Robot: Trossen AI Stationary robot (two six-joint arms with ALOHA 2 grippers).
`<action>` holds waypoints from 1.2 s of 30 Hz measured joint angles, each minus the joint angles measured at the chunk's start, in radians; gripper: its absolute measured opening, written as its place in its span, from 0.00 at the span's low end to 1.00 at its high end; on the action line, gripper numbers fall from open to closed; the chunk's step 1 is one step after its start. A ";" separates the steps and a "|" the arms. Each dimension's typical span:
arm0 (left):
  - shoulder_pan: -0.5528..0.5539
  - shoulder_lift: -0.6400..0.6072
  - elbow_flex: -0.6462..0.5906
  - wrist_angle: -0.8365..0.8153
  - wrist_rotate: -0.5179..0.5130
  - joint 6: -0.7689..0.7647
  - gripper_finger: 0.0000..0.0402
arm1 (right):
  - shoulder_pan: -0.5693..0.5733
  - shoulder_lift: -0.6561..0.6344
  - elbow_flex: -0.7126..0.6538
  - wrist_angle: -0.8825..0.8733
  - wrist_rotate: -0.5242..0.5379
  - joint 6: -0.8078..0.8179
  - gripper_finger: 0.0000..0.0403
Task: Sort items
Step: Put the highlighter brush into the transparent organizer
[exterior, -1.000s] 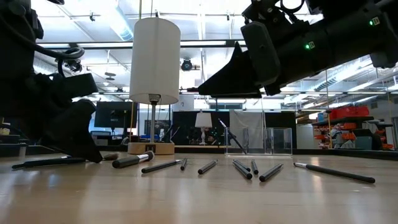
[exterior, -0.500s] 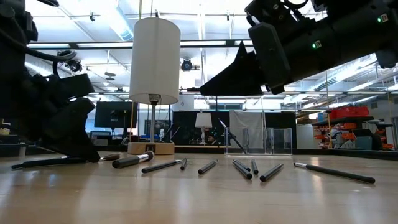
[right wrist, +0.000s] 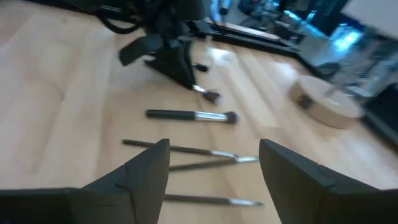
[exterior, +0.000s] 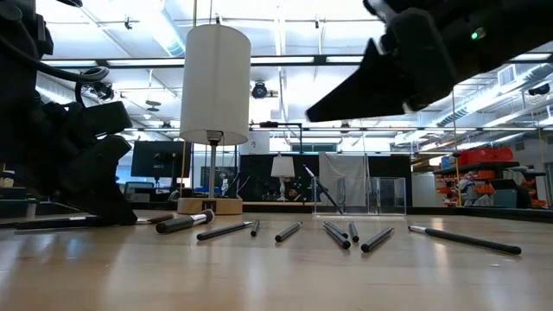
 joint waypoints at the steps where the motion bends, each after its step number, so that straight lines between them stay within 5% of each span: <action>1: -0.002 0.001 0.000 0.003 -0.004 0.000 0.04 | 0.007 -0.016 0.000 -0.034 0.034 -0.004 0.62; 11: -0.028 -0.004 -0.003 0.066 -0.053 0.005 0.04 | 0.045 -0.110 0.000 -0.276 0.054 0.111 0.62; 17: -0.030 -0.004 -0.002 0.176 -0.062 0.100 0.04 | 0.027 -0.102 0.000 -0.292 -0.044 0.137 0.62; 27: -0.028 -0.005 0.000 0.218 -0.085 0.185 0.00 | 0.009 -0.099 0.000 -0.280 -0.048 0.134 0.62; 36: -0.030 -0.005 -0.001 0.190 -0.048 0.238 0.15 | 0.010 -0.099 0.000 -0.279 -0.049 0.134 0.62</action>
